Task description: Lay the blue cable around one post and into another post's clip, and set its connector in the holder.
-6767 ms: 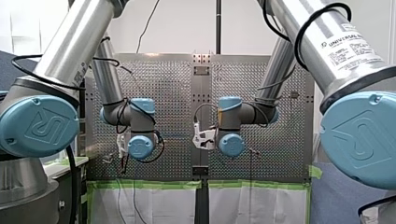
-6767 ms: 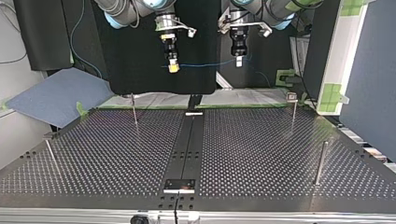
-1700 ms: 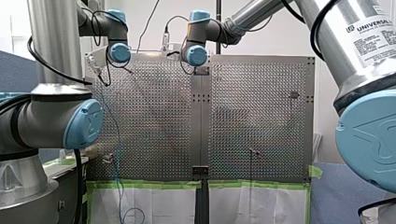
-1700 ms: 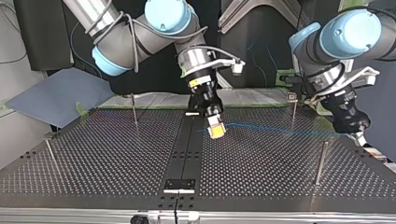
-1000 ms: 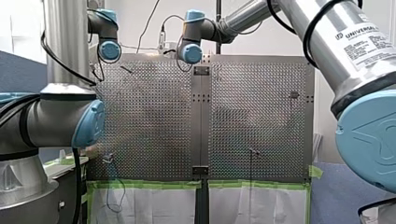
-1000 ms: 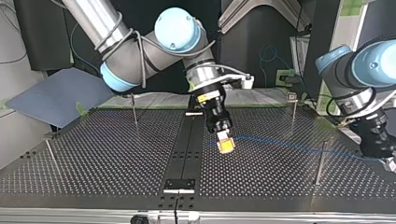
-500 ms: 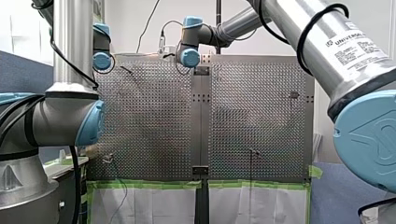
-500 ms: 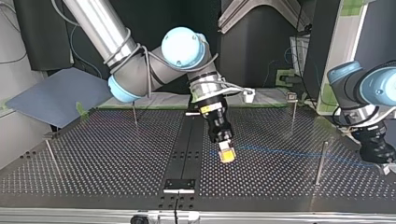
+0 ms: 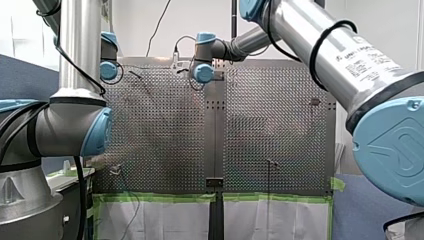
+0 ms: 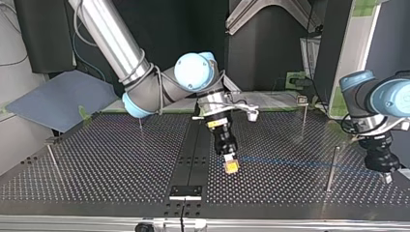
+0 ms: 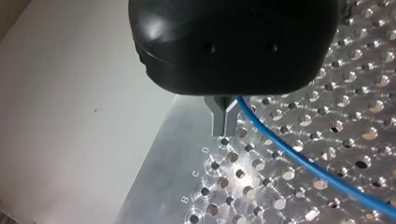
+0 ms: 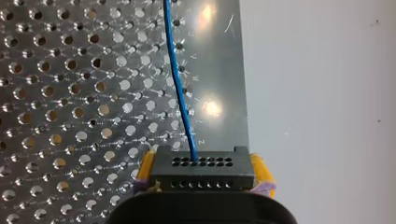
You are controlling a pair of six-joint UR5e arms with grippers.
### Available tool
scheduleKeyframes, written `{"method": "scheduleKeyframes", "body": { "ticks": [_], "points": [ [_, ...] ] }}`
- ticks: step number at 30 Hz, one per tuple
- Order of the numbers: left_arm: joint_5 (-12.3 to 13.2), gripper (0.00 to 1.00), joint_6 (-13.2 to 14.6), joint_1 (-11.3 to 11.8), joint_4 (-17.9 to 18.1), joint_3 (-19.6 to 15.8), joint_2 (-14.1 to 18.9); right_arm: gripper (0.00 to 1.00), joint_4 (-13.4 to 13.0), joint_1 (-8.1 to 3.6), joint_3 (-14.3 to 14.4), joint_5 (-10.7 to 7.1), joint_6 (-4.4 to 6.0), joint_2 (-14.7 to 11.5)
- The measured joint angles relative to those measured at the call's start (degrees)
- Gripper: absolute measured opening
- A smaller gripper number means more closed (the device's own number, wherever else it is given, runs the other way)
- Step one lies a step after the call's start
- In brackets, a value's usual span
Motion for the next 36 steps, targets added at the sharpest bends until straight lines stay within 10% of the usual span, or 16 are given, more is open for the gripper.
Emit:
{"method": "scheduleKeyframes", "body": {
  "ticks": [12, 36],
  "points": [
    [3.90, 0.00, 1.46, -0.70, -0.94, 1.88, -4.38, 0.00, -0.04, -1.59, -0.90, 0.01, 0.00, 0.41],
    [3.80, 0.00, 1.31, -3.50, -0.50, 0.99, -7.60, 0.00, 5.23, -3.34, -1.28, 1.41, 0.00, 2.16]
  ]
}}
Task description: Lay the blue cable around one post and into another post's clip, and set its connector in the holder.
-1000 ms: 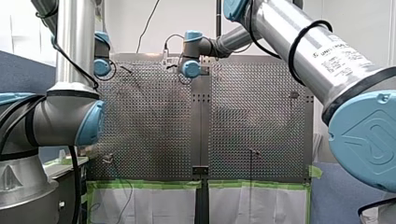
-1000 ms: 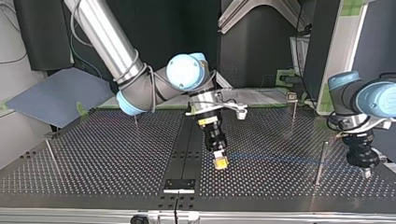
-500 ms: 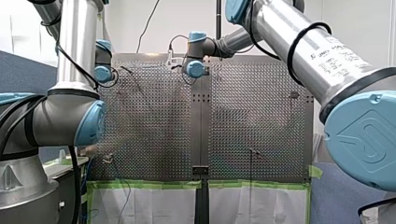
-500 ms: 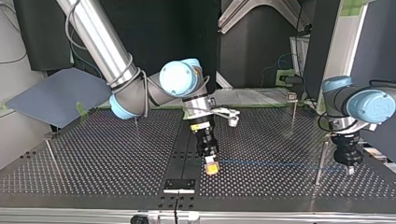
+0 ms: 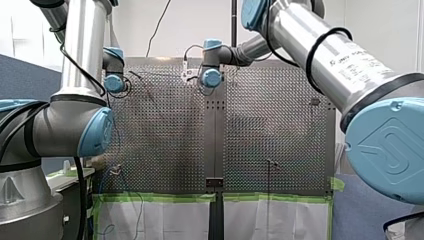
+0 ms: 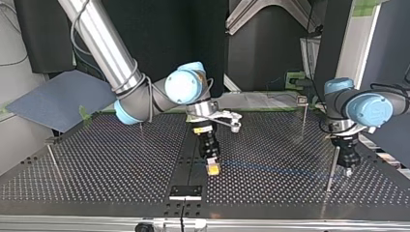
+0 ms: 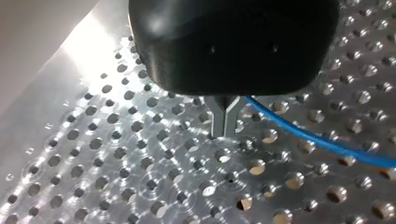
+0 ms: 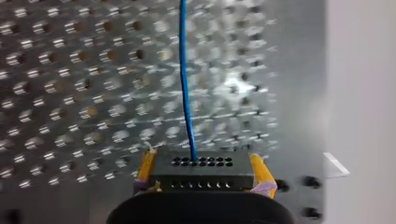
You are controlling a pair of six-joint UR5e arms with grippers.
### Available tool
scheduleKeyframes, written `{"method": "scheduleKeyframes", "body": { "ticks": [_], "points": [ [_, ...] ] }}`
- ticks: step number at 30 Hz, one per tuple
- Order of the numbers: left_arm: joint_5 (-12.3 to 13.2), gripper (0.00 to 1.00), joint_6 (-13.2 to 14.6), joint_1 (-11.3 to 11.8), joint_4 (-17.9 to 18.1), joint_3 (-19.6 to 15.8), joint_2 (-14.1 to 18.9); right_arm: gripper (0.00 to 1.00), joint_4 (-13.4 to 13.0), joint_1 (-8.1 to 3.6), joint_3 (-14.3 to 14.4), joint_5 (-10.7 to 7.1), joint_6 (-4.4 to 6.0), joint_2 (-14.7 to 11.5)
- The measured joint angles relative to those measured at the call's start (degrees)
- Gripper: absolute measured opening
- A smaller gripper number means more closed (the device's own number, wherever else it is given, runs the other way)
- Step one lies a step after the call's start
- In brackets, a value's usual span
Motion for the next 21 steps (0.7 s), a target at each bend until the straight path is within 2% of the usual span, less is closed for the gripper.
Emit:
{"method": "scheduleKeyframes", "body": {
  "ticks": [6, 13, 18, 21],
  "points": [
    [-0.10, 0.00, 0.02, -0.60, 0.43, -0.28, 0.00, 0.00, 3.02, -0.36, 0.25, 0.34, -0.50, 0.65],
    [2.60, 0.00, 1.94, -1.33, 4.19, -3.04, 0.02, 0.00, 4.24, -0.72, 2.13, 0.60, -1.00, 0.87],
    [0.93, 0.00, 3.15, -1.76, 6.76, -4.35, 0.02, 0.00, 4.38, -0.76, 2.93, 0.62, -1.31, 0.89],
    [-0.25, 0.00, 4.28, -1.96, 6.62, -4.51, 0.04, 0.00, 4.54, -0.76, 3.06, 0.62, -1.38, 0.90]
  ]
}}
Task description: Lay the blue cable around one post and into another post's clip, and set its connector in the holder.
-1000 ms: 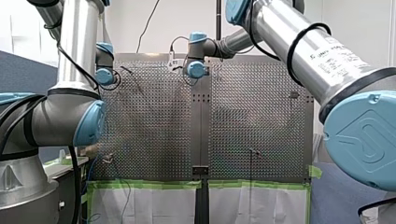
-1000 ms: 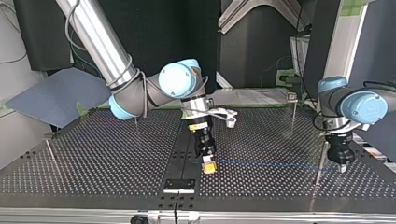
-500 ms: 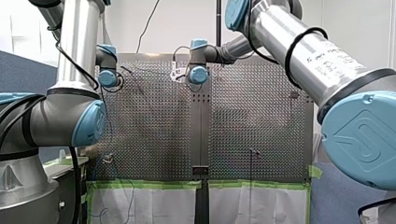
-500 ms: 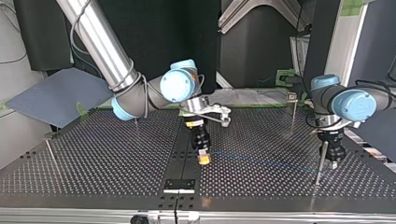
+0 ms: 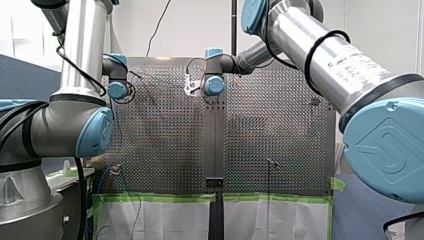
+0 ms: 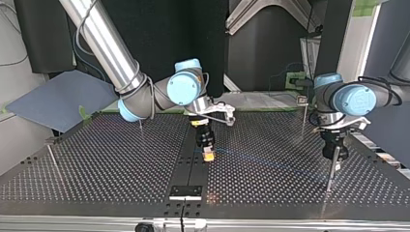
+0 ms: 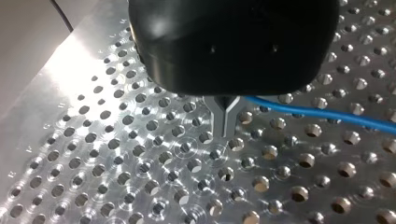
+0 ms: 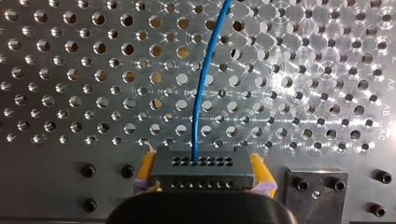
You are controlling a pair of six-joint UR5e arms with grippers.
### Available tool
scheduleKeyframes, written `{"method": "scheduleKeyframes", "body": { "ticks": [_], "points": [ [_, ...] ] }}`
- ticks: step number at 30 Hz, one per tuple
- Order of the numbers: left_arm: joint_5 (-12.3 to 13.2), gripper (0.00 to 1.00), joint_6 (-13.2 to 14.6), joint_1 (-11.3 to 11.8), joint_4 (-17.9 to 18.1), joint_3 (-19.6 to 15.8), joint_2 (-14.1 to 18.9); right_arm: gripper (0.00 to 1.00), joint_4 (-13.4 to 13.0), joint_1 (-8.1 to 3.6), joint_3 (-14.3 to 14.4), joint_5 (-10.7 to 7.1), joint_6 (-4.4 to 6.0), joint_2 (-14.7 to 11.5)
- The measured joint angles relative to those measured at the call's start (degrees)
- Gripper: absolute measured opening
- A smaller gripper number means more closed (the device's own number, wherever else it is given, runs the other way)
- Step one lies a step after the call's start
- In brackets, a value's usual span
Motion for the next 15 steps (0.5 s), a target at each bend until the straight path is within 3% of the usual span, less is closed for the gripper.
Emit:
{"method": "scheduleKeyframes", "body": {
  "ticks": [4, 5, 6, 7, 8, 9, 11, 12, 14, 15],
  "points": [
    [-0.73, 0.00, 0.51, -0.12, -1.14, -0.04, 0.01, 0.00, 0.11, 0.09, 0.04, 0.00, -0.02, 0.01],
    [-0.79, 0.07, 0.50, -0.14, -1.35, -0.04, 0.01, 0.00, 0.15, 0.12, 0.04, 0.00, -0.02, 0.01],
    [-0.83, 0.07, 0.50, -0.17, -1.57, -0.04, 0.03, 0.00, 0.18, 0.14, 0.04, 0.00, -0.03, 0.01],
    [-0.88, 0.22, 0.52, -0.21, -1.88, -0.04, 0.05, 0.00, 0.22, 0.15, 0.04, 0.00, -0.03, 0.01],
    [-0.91, 0.31, 0.55, -0.24, -2.15, -0.05, 0.07, 0.00, 0.23, 0.15, 0.04, 0.00, -0.03, 0.01],
    [-0.91, 0.31, 0.61, -0.27, -2.47, -0.05, 0.10, 0.00, 0.24, 0.15, 0.04, 0.00, -0.03, 0.01],
    [-0.89, 0.56, 0.90, -0.38, -3.42, -0.06, 0.13, 0.00, 0.25, 0.16, 0.05, 0.00, -0.03, 0.01],
    [-0.87, 0.56, 1.08, -0.45, -3.74, -0.06, 0.13, 0.00, 0.26, 0.16, 0.05, 0.00, -0.03, 0.01],
    [-0.87, 0.68, 1.26, -0.63, -4.29, -0.05, 0.14, 0.00, 0.26, 0.16, 0.05, 0.00, -0.03, 0.03],
    [-0.90, 0.68, 1.17, -0.69, -4.55, -0.06, 0.14, 0.00, 0.26, 0.16, 0.04, 0.00, -0.03, 0.04]
  ]
}}
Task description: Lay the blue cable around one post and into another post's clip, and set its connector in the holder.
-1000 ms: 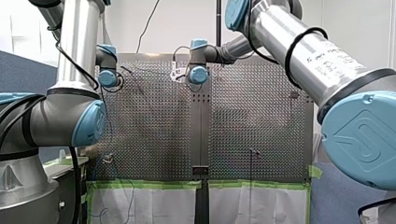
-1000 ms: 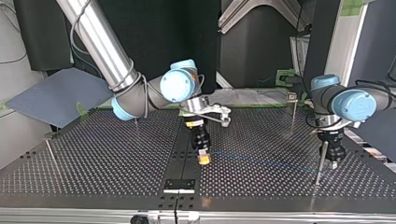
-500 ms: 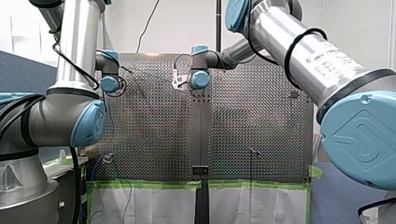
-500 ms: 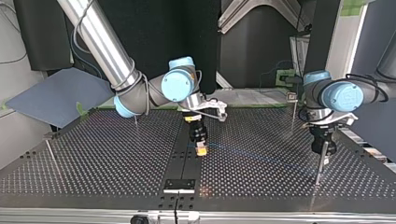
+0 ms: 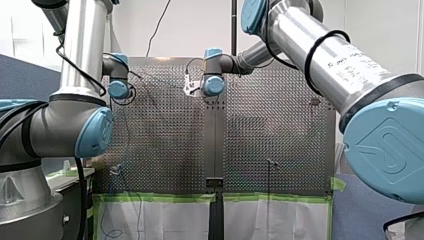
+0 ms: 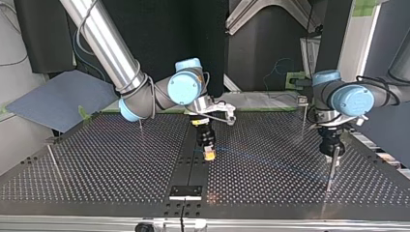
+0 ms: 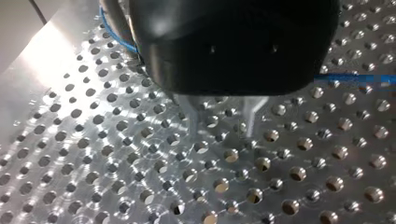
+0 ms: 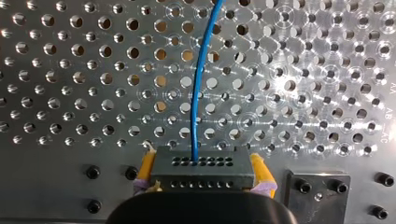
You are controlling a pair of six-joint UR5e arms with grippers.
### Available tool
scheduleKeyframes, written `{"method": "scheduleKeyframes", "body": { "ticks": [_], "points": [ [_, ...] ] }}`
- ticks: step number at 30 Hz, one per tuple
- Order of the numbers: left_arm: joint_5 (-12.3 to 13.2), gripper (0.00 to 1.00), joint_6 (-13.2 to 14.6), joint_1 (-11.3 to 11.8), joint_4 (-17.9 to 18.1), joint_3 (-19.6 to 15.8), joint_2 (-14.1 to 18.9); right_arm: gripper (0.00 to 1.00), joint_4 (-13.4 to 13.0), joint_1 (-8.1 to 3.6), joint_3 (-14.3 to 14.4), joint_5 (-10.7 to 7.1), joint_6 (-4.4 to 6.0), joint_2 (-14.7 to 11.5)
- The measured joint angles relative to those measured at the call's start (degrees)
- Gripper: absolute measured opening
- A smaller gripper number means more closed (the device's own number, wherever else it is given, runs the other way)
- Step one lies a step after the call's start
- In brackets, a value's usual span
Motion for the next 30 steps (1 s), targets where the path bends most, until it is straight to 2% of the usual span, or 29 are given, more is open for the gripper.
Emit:
{"method": "scheduleKeyframes", "body": {
  "ticks": [2, 3, 4, 6, 8, 15, 21, 25, 30],
  "points": [
    [-0.29, 0.75, -0.64, -0.08, -0.79, 0.00, 0.00, 0.00, 0.01, 0.00, 0.04, -0.02, 0.00, 0.03],
    [-0.54, 0.75, -1.04, -0.10, -1.09, 0.00, 0.00, 0.00, 0.06, 0.00, 0.05, -0.02, 0.00, 0.03],
    [-1.01, 0.82, -1.65, -0.12, -1.43, 0.00, 0.01, 0.00, 0.16, -0.03, 0.08, -0.02, 0.00, 0.03],
    [-1.91, 0.84, -2.67, -0.16, -1.75, -0.05, -0.01, 0.00, 0.25, -0.09, 0.24, 0.00, 0.00, 0.04],
    [-2.83, 0.98, -3.80, -0.20, -1.88, -0.27, 0.00, 0.00, 0.26, -0.21, 0.62, 0.07, 0.00, 0.04],
    [-3.09, 0.98, -7.62, -0.48, -0.85, -0.94, -0.03, 0.00, -0.42, -0.69, 3.36, 0.42, -0.03, 0.02],
    [-2.93, 0.98, -11.22, -0.94, 0.32, -1.01, -0.06, 0.00, -2.70, -1.29, 6.69, 1.01, 0.00, -0.19],
    [-3.27, 1.00, -12.67, -0.98, 1.10, -1.47, -0.11, 0.00, -4.89, -1.82, 8.99, 2.11, 0.12, -0.32],
    [-5.45, 1.00, -14.15, -0.75, 3.13, -2.84, -0.14, 0.00, -7.63, -2.47, 11.73, 4.35, 0.33, -0.92]
  ]
}}
